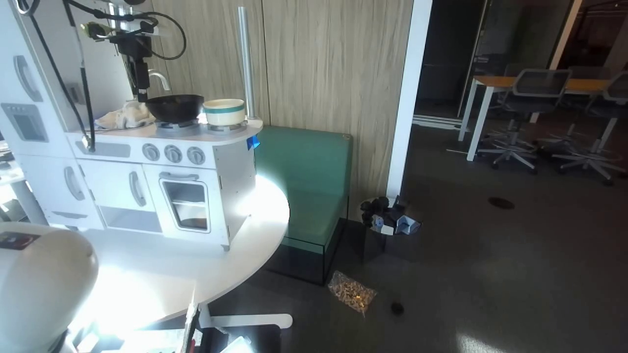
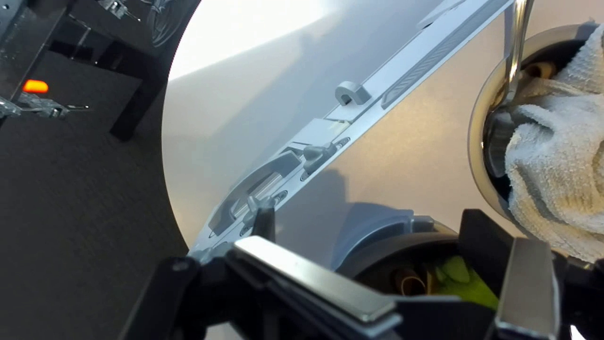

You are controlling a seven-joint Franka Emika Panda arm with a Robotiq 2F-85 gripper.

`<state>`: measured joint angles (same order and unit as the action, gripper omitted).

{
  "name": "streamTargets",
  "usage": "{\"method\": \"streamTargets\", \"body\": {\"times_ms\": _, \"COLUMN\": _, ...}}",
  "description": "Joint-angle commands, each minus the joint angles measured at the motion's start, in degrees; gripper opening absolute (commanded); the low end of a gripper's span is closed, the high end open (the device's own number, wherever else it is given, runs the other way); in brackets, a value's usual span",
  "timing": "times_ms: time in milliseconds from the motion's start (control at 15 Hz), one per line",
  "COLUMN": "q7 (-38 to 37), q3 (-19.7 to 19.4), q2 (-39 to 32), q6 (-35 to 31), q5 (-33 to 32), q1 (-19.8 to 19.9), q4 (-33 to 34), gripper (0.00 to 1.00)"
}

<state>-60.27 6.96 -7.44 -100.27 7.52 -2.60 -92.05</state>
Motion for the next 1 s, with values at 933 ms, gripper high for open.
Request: {"method": "streamTargets", "body": {"times_ms": 933, "q7": -19.0, "q3": -3.8, "q2": 1.5, "q6": -18.3, "q5": -7.5, "q1": -3.2, "q4": -10.5, "gripper": 0.63}}
